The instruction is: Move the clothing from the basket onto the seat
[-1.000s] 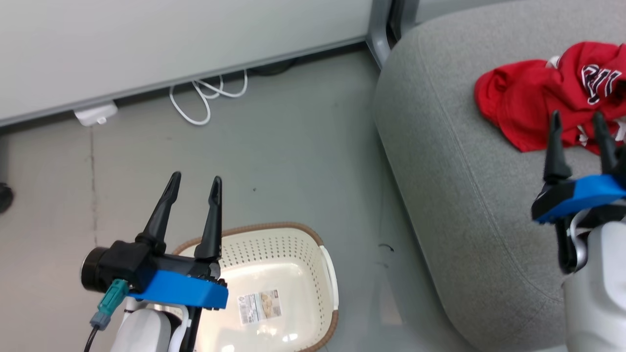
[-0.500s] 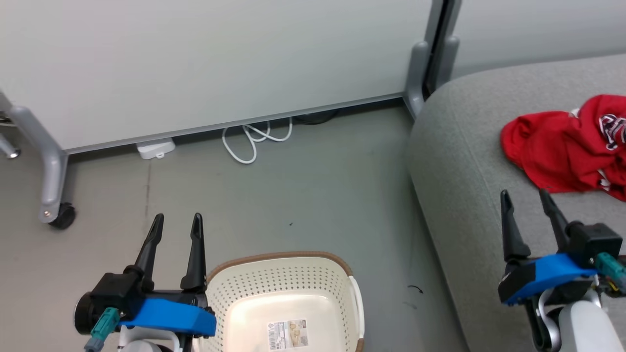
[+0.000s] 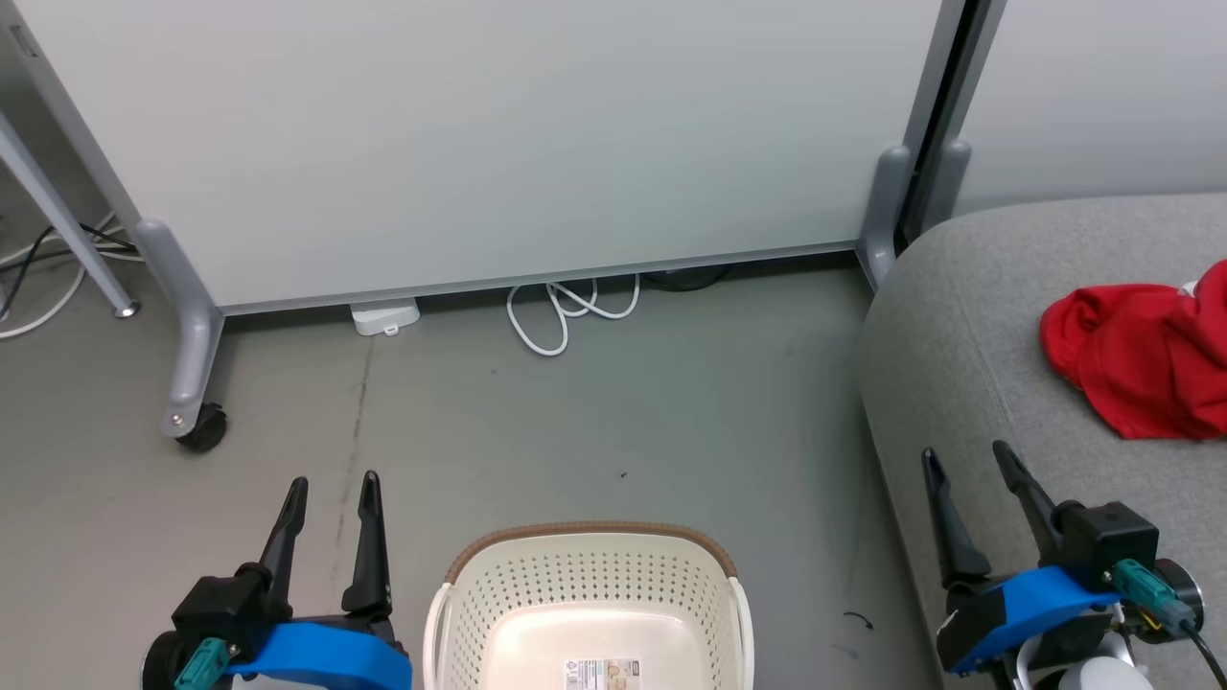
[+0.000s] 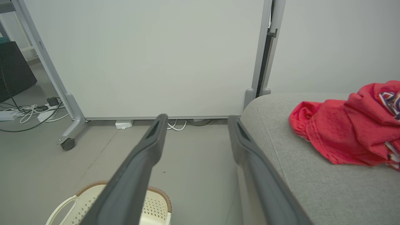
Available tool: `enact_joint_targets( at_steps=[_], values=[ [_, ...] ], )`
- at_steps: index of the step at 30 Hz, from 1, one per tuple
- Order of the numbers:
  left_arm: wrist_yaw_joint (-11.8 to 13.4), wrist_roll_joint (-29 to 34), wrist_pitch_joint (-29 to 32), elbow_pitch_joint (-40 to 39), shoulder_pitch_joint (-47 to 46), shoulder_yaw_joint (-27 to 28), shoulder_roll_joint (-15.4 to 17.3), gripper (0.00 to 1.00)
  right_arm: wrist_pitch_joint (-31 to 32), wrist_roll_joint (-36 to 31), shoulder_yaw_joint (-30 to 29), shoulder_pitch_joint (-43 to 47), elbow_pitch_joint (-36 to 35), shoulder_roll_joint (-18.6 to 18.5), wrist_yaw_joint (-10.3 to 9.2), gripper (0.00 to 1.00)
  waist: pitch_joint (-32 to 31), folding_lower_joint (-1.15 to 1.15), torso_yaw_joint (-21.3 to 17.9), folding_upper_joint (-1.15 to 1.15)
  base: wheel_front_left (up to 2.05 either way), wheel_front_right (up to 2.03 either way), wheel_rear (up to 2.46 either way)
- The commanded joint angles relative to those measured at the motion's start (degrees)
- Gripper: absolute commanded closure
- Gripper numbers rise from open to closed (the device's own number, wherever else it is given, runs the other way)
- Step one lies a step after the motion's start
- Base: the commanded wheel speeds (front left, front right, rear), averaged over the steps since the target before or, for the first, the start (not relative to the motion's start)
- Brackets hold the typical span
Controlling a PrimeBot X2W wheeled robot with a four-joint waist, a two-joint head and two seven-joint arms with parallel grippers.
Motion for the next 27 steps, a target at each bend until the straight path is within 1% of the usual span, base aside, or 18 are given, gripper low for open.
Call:
enact_joint_targets(
  at_steps=[1, 9, 27],
  values=[
    [-0.05, -0.25, -0.27, 0.48, 0.7, 0.37, 0.07, 0.0, 0.03, 0.43, 0.2, 1.48, -0.5, 0.05, 0.02, 0.0, -0.86, 0.01, 0.62, 0.0, 0.0, 0.0, 0.0],
    [-0.06, 0.17, -0.27, 1.75, 1.28, 0.84, 0.52, 0.0, 0.44, 1.43, 1.34, 3.44, -1.19, 0.06, 0.02, 0.0, -1.41, 0.01, 1.18, 0.0, 0.0, 0.0, 0.0],
    [-0.06, 0.06, -0.27, 2.65, 1.14, 0.39, 0.71, 0.0, 0.31, 2.34, 2.24, 3.81, -1.81, 0.05, 0.03, 0.0, -0.97, 0.01, 0.89, 0.0, 0.0, 0.0, 0.0]
  ],
)
